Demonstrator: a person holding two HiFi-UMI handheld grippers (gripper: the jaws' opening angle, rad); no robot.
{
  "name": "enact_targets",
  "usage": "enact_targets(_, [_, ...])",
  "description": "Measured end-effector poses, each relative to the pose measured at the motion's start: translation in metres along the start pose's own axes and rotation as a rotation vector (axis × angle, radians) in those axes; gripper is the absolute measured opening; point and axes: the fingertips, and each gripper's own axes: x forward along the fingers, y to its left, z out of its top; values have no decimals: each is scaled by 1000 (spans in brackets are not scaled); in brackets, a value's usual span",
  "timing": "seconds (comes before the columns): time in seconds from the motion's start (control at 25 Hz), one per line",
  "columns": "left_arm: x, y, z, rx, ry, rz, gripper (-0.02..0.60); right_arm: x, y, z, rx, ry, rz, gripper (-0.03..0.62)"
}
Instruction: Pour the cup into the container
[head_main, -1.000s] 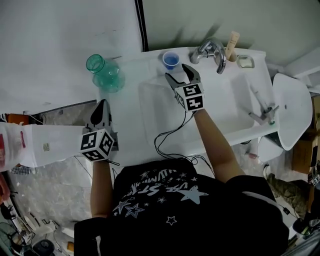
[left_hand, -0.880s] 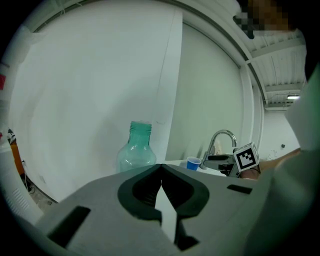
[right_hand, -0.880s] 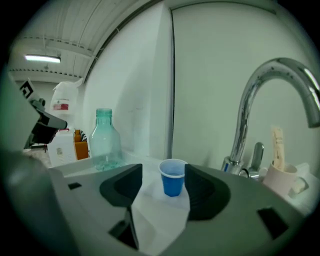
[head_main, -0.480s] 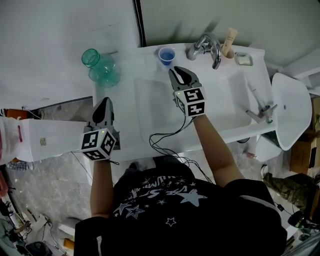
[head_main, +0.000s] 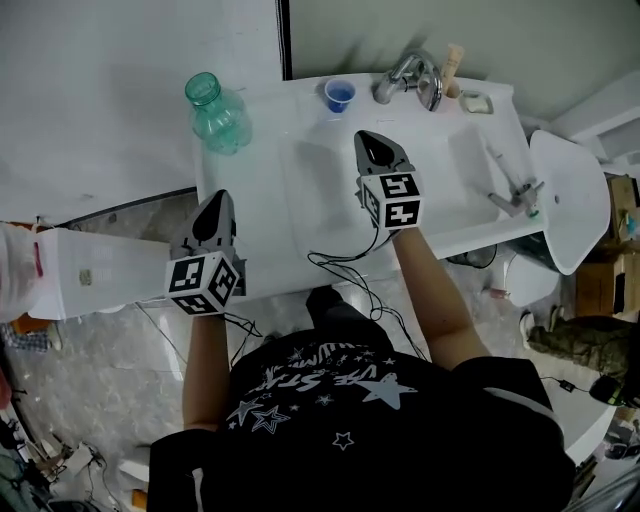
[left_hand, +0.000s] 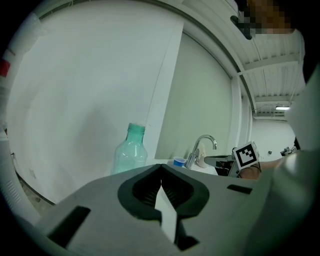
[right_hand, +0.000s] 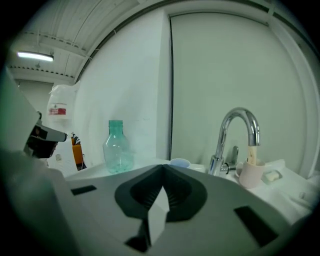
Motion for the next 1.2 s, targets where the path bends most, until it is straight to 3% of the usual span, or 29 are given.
enact_targets(0.72, [-85,8,-5,9,-43,-153,11,-94,79,16,-54,-48,-111,6])
enact_targets(1.2, [-165,19,-31,-18,-43,-183,11,-148,152,3,-121,-38,-111,6])
